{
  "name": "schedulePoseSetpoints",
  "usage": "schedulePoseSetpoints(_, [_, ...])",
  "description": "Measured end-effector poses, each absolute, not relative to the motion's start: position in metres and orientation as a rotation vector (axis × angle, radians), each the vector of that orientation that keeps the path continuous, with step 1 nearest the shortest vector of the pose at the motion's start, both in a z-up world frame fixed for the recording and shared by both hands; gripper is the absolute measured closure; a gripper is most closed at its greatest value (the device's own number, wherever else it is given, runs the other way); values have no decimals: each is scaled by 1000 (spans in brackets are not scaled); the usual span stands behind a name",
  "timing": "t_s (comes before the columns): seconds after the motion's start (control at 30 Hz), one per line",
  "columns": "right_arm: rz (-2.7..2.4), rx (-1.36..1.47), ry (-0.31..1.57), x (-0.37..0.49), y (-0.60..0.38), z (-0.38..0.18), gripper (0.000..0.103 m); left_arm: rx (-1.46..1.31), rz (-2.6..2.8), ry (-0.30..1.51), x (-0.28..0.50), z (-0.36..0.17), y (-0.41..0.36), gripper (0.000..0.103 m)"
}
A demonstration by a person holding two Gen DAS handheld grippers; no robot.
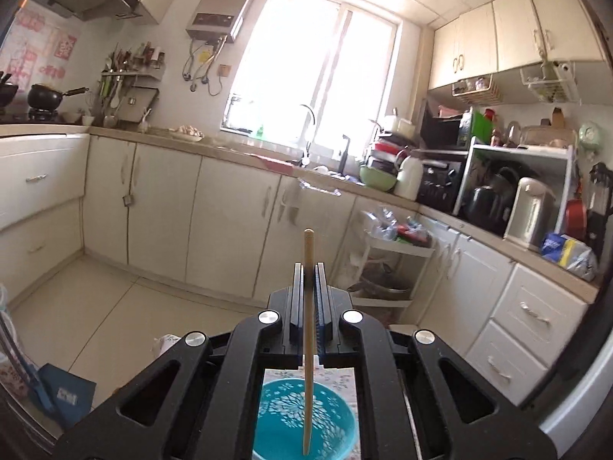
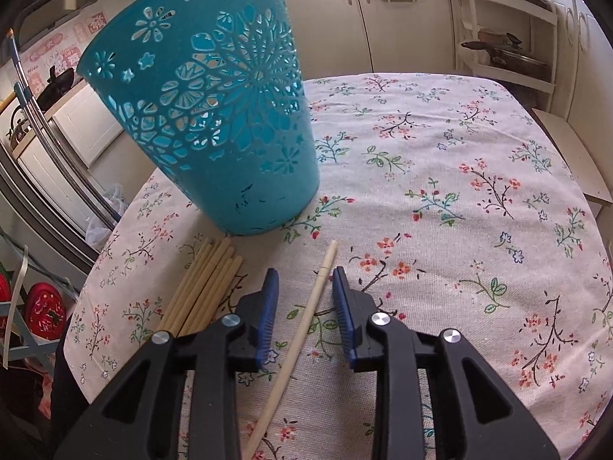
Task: Organize utensils
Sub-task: 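Open the left tool to drop the chopstick into the teal basket, then grasp a single wooden chopstick with the right tool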
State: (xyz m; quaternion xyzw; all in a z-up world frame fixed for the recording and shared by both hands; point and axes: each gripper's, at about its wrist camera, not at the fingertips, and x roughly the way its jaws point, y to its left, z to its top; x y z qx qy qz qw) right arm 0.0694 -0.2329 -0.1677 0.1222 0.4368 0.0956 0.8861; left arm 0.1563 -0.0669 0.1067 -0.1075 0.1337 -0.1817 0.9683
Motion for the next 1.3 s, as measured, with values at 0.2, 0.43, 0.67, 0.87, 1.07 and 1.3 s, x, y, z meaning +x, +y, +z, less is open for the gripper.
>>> schedulePoseSetpoints(0.2, [205, 267, 906, 69, -236, -167, 74, -175, -303, 398, 196, 40, -87, 98])
schedulePoseSetpoints(0.43, [207, 272, 904, 68, -240, -168, 74, -146, -251, 524, 189, -6, -74, 96])
schedulePoseSetpoints(0.67, [155, 188, 916, 64, -230, -164, 74, -188, -186, 561, 156, -12, -28, 61])
schedulePoseSetpoints(0.87, [109, -17, 949, 64, -202, -161, 87, -164, -170, 617, 130, -28, -4, 53])
schedulePoseSetpoints(1.07, [242, -86, 1045, 62, -205, -156, 93, -102, -167, 652, 110, -40, -1, 38])
schedulePoseSetpoints(1.3, [209, -26, 1029, 54, -210, -160, 95, -79, -169, 690, 97, -49, -2, 34])
